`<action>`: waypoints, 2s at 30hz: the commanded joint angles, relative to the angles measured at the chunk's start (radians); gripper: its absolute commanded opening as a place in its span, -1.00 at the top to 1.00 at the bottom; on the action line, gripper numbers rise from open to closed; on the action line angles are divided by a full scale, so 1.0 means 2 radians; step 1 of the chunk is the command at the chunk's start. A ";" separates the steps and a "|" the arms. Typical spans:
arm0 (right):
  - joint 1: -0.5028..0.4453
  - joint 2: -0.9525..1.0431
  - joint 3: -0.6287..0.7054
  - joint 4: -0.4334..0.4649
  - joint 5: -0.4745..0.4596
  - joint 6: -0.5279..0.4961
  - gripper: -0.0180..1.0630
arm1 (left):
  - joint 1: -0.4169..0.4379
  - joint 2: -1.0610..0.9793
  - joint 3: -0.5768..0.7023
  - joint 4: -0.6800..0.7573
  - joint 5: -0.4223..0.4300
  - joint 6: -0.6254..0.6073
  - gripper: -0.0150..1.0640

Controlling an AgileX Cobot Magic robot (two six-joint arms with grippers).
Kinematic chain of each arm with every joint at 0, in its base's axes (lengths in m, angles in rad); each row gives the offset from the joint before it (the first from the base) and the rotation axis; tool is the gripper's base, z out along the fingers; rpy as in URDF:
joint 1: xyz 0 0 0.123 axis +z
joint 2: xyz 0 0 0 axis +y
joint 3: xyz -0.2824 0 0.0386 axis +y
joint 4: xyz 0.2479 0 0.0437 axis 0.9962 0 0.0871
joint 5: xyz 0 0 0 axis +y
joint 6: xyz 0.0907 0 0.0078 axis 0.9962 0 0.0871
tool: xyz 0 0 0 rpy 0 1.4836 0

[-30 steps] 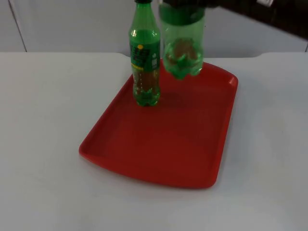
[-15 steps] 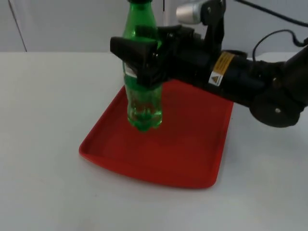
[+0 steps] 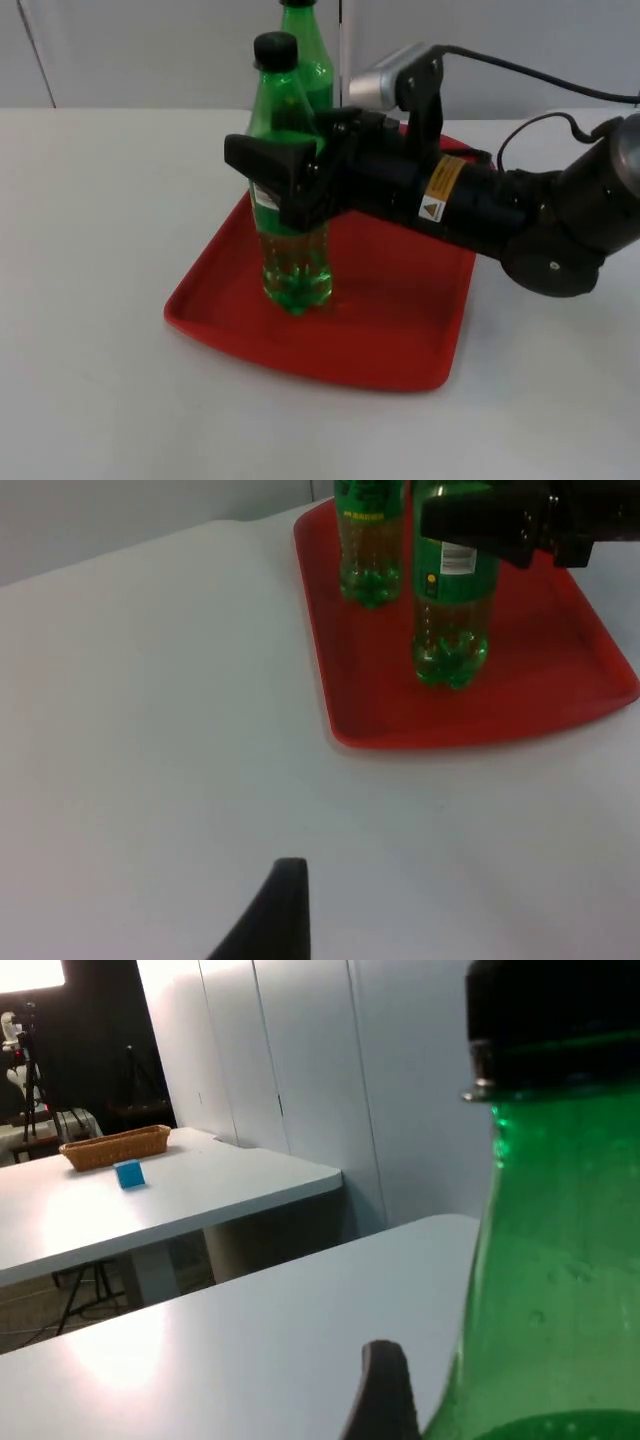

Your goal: Place the bottle upright on the tray.

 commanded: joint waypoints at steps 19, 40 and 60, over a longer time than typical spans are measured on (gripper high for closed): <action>0.000 0.001 -0.003 -0.002 0.033 0.000 0.97 | 0.003 -0.002 0.002 0.002 -0.001 -0.003 -0.98; 0.000 0.003 -0.003 -0.013 0.046 0.000 -0.44 | 0.003 -0.002 0.002 0.002 -0.001 -0.003 -0.98; 0.000 0.001 -0.003 -0.014 0.046 0.020 -0.86 | 0.003 -0.002 0.002 0.002 -0.001 -0.003 -0.98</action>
